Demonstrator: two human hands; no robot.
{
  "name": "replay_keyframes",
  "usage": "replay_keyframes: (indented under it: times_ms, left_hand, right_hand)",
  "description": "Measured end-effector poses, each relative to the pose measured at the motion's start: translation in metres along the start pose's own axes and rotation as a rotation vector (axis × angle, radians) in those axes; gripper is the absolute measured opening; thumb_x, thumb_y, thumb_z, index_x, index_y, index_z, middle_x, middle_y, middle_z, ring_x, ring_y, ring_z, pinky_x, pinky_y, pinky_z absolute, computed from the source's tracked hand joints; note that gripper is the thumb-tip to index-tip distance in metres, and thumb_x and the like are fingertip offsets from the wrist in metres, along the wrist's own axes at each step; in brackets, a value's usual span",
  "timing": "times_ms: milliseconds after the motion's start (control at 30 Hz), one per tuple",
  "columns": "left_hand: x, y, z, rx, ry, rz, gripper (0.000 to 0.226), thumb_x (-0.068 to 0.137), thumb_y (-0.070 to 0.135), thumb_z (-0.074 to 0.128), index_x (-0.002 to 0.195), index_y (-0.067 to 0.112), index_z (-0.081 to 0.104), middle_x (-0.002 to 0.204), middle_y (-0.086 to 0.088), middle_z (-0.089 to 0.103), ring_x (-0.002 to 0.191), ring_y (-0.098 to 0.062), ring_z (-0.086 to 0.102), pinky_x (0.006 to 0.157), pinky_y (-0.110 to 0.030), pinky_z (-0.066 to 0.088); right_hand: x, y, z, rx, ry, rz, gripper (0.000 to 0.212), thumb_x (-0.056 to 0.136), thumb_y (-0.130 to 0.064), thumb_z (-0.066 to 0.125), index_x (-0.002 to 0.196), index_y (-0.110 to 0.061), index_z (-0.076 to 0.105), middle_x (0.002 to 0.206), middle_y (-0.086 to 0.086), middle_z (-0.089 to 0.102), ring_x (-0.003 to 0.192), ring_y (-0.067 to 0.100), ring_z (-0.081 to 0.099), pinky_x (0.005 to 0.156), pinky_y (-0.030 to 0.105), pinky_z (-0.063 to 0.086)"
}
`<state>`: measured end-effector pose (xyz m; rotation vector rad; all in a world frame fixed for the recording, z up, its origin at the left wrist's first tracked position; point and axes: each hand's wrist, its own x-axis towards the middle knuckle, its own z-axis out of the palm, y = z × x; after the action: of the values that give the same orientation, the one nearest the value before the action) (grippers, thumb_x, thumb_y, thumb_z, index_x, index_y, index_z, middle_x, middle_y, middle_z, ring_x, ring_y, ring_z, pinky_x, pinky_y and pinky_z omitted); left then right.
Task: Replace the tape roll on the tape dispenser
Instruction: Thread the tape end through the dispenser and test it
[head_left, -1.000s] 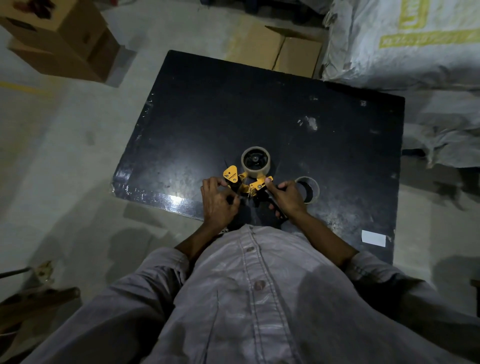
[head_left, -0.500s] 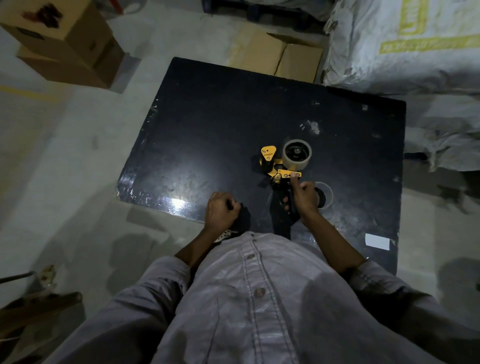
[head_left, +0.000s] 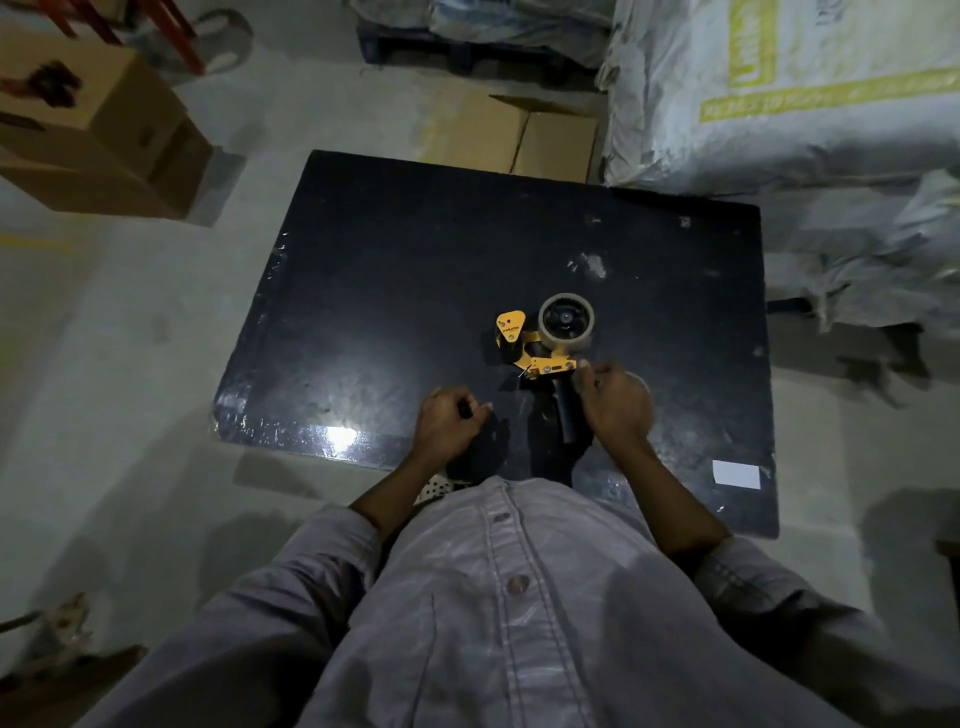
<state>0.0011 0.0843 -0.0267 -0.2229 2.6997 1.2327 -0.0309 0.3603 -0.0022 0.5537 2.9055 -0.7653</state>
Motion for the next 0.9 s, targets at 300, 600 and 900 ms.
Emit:
replay_keyframes:
  times_ms: [300,600,900]
  left_hand:
    - [0.029,0.014,-0.009,-0.019,-0.001,0.092,0.033,0.093,0.051,0.077,0.077,0.025,0.066,0.079,0.01,0.067,0.087,-0.018,0.065,0.079,-0.044,0.059]
    - [0.056,0.059,-0.004,0.026,0.009,0.277,0.027,0.098,0.037,0.081,0.081,0.019,0.071,0.086,0.01,0.07,0.101,-0.018,0.057,0.077,-0.031,0.04]
    - [0.086,0.098,0.019,0.38,-0.028,0.587,0.037,0.091,0.046,0.072,0.117,0.021,0.079,0.113,0.001,0.075,0.126,-0.031,0.055,0.098,-0.045,0.038]
  right_hand:
    - [0.074,-0.006,0.0,0.051,-0.073,0.0,0.047,0.116,-0.046,0.05,0.156,-0.027,0.065,0.154,0.025,0.059,0.15,0.045,0.046,0.118,0.058,0.045]
    - [0.085,-0.017,-0.017,0.037,-0.083,0.031,0.05,0.103,-0.027,0.076,0.152,-0.027,0.069,0.152,0.023,0.059,0.149,0.045,0.05,0.118,0.062,0.05]
    - [0.105,-0.013,-0.017,0.001,-0.116,0.019,0.034,0.091,-0.017,0.07,0.117,-0.028,0.09,0.126,0.009,0.085,0.123,0.039,0.075,0.102,0.054,0.065]
